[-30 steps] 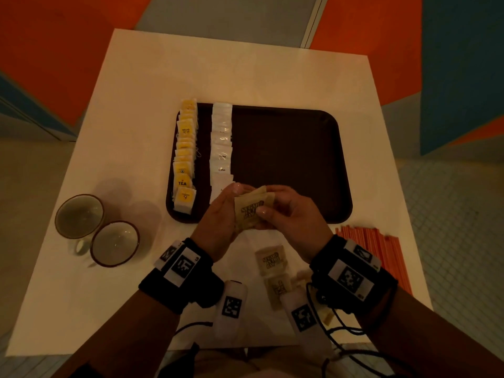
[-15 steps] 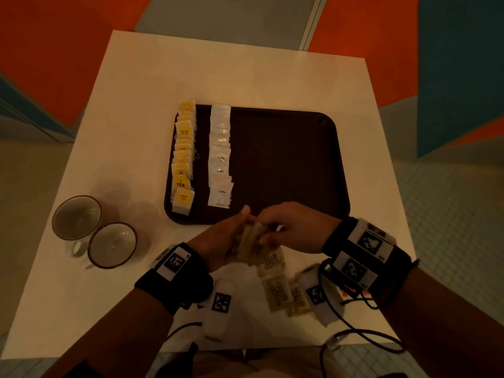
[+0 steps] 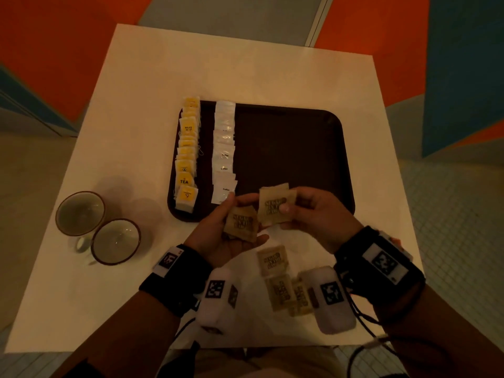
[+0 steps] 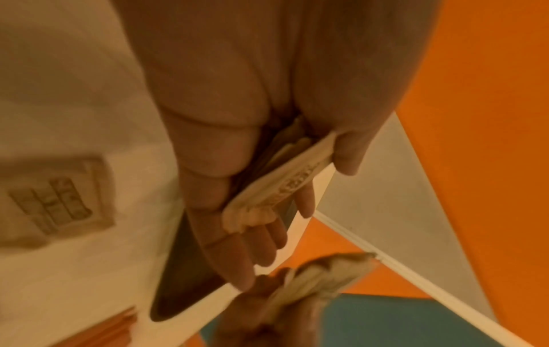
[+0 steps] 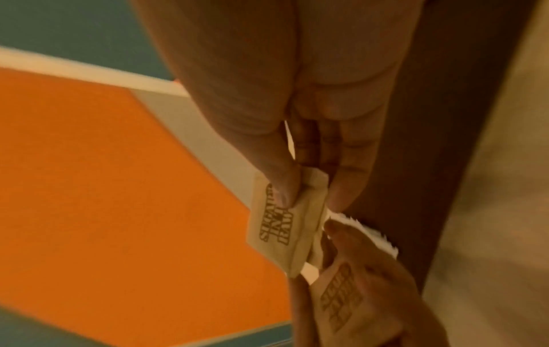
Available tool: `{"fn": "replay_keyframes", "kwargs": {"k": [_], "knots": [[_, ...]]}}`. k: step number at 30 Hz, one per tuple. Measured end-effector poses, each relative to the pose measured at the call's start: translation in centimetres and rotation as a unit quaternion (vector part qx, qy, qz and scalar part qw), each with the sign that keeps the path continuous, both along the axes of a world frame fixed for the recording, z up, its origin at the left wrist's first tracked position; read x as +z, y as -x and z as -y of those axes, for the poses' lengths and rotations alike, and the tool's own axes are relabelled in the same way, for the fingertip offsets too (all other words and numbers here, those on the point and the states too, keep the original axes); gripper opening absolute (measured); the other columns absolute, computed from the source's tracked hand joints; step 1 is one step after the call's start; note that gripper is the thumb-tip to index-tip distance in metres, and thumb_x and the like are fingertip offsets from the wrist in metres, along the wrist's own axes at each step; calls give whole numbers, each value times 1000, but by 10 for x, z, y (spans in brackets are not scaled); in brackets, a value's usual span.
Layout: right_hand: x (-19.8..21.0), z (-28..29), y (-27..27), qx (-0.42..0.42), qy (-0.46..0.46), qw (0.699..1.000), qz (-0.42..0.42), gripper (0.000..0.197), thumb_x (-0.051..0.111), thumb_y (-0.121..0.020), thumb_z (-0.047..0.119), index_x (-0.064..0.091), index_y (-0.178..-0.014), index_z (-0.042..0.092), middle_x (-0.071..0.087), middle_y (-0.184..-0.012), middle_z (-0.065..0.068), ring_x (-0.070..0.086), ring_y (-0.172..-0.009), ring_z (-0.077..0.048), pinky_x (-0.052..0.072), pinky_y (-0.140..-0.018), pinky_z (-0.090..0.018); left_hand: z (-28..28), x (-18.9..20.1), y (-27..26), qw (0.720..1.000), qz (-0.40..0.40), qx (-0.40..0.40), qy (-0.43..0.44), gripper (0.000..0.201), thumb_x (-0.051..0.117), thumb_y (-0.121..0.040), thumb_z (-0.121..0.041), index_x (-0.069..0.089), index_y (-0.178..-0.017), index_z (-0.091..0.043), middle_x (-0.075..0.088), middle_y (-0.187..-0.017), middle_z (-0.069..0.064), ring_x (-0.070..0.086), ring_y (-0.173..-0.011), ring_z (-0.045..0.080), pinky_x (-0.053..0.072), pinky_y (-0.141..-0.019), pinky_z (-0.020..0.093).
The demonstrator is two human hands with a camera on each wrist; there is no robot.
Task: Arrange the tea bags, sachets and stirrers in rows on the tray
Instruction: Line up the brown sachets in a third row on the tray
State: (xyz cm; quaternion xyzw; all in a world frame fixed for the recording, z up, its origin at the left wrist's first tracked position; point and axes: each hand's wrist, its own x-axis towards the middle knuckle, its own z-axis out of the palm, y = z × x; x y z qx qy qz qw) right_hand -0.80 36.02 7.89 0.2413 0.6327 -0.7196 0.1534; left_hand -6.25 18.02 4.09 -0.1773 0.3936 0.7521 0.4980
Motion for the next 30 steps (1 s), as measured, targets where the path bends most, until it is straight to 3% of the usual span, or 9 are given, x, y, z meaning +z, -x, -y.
{"fn": "replay_keyframes", "kwargs": {"k": [2, 6, 10, 11, 15, 18, 22, 28, 30], "knots": [[-1, 5, -5, -25, 67, 997, 27, 14, 55, -87, 3, 62, -94, 12, 70, -92, -3, 69, -83, -14, 56, -63, -22, -1, 2, 1, 1000, -4, 13, -17, 42, 32, -92, -46, 63, -102, -19, 68, -103, 11, 65, -87, 26, 58, -69, 37], [1, 10, -5, -57, 108, 992, 18, 15, 53, -87, 0, 58, -97, 8, 68, -93, -5, 68, -81, -14, 57, -63, -23, -5, 7, 0, 999, -45, 25, -18, 38, 33, -94, -33, 67, -87, -18, 69, -92, 8, 68, -76, 23, 57, -64, 33], [2, 16, -4, -67, 82, 994, -24, 24, 55, -85, -4, 52, -100, 15, 67, -92, -4, 66, -84, -19, 56, -61, -24, -10, 12, 0, 991, -128, -35, 33, 41, 37, -93, -40, 56, -118, -14, 64, -101, 8, 62, -87, 20, 54, -68, 29], [2, 17, -4, -64, 64, 995, -35, 26, 56, -84, -4, 51, -99, 17, 67, -92, -4, 66, -85, -20, 55, -60, -24, -11, 13, 1, 989, -138, -40, 36, 40, 38, -93, -39, 53, -119, -14, 64, -100, 7, 62, -86, 18, 54, -68, 28], [2, 20, -3, -48, -31, 995, -86, 35, 59, -82, -7, 53, -102, 21, 64, -100, -6, 67, -88, -17, 56, -63, -26, -12, 16, 4, 986, -161, -9, 49, 17, 43, -94, -24, 57, -100, -15, 65, -93, 5, 65, -77, 15, 55, -60, 25], [0, 22, -2, -39, -49, 992, -107, 41, 58, -82, -9, 59, -100, 27, 63, -100, 0, 67, -86, -10, 58, -66, -26, -9, 17, 6, 981, -185, 5, 62, 12, 46, -93, -15, 56, -85, -15, 66, -87, 5, 66, -75, 18, 55, -56, 25], [-3, 24, -3, -76, -13, 994, -73, 35, 56, -83, -9, 61, -96, 24, 65, -97, -1, 66, -86, -13, 60, -66, -29, -8, 17, 8, 980, -187, 26, 62, 23, 48, -92, -11, 53, -71, -18, 70, -84, 3, 67, -75, 20, 57, -58, 28], [-4, 12, -3, -222, 94, 970, -33, 15, 52, -88, -2, 58, -96, 8, 66, -96, -10, 69, -80, -16, 60, -65, -31, -9, 15, 6, 978, -179, 75, 82, 26, 45, -94, -13, 49, -68, -17, 67, -88, 5, 65, -82, 21, 56, -63, 28], [-4, 8, -4, -233, 124, 964, -21, 13, 51, -89, 1, 58, -98, 6, 66, -95, -11, 69, -80, -17, 59, -64, -31, -10, 14, 5, 976, -181, 81, 88, 26, 45, -94, -14, 49, -69, -17, 67, -87, 4, 65, -82, 20, 56, -63, 28]]}}
